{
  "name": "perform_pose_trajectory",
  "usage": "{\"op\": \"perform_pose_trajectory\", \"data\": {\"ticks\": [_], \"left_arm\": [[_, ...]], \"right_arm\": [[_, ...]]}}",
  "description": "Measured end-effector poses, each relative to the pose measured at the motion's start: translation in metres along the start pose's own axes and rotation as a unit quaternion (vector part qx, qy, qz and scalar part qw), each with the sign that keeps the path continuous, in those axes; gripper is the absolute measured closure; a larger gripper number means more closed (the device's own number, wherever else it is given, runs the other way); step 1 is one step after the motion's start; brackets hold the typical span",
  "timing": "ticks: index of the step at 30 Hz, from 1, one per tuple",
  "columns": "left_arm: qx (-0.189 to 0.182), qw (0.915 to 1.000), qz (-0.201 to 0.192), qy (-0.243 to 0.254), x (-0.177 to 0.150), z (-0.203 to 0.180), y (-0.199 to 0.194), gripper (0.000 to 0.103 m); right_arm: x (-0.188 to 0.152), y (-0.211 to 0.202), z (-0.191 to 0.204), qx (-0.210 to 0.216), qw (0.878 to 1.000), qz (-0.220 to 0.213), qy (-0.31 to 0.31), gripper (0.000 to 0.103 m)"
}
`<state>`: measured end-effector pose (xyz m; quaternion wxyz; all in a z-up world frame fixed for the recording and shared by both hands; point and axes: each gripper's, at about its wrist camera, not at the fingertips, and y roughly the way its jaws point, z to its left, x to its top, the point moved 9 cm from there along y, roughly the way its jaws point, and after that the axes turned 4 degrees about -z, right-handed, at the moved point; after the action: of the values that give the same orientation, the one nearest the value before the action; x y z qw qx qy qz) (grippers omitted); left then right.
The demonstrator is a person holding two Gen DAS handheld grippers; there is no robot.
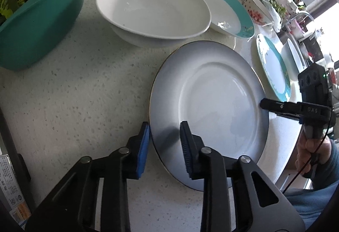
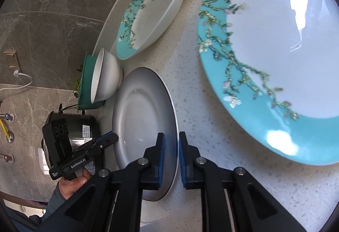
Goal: Organize plates and bowls
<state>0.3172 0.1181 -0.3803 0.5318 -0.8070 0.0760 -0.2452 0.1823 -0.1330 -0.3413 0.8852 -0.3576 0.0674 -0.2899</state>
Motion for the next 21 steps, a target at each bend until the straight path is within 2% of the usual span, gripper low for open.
{"op": "perform_pose_trajectory", "data": {"ticks": [5,21], "left_arm": [[0.009,0.9999,-0.003,-0.004,-0.004,-0.003,-0.002,0.079],[-0.005,0.9999,0.006,0.007,-0.012,-0.019,-0.012,0.081]], "right_arm": [[-0.006,-0.001,-0.001,-0.001,1.0,0.008,0.003,0.088],[-0.009,-0.008,-0.005,-0.003,1.0,0.01,0.005,0.087]]}}
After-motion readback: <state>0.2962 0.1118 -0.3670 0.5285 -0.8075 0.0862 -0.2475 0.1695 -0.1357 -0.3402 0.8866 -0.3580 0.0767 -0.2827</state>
